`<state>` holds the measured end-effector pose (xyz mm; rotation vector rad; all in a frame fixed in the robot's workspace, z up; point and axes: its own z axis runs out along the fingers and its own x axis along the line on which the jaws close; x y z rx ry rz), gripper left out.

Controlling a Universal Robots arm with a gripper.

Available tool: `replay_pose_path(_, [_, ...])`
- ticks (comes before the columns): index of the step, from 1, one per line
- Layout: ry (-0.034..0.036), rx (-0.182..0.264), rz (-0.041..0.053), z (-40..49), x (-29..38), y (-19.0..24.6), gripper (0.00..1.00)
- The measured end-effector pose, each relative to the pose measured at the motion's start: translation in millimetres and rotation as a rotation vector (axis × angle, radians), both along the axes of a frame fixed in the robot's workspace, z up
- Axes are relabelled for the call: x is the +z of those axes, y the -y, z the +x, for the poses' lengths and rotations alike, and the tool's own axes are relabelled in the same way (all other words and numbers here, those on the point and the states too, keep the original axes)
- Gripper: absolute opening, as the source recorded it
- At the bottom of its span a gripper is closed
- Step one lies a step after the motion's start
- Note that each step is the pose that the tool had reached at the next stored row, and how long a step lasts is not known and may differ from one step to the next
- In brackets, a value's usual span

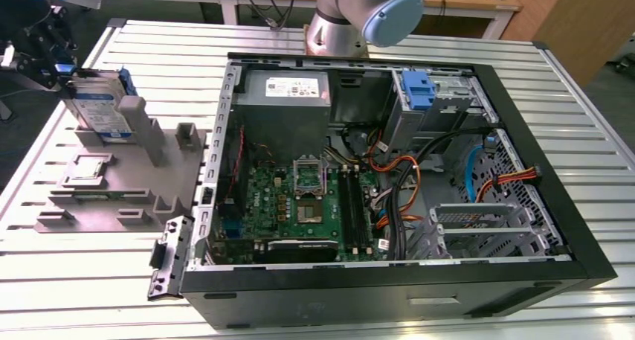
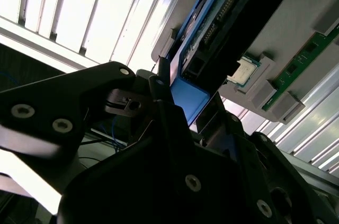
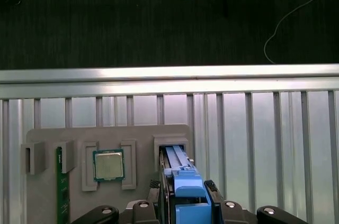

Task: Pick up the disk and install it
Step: 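Pick up the disk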

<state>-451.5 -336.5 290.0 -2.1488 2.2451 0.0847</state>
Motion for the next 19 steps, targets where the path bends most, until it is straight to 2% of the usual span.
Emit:
replay_pose_path(10, [0.0001,0.0,0.0,0.0,-0.1,0.0,0.45])
replay_pose_path(11, [-0.0001,0.0,-0.0001,0.0,-0.1,0.0,0.44])
replay_pose_path(12, [-0.0001,0.0,-0.0001,0.0,-0.1,0.0,0.37])
replay_pose_path(19, [0.0,0.0,0.0,0.0,-0.1,0.0,0.37])
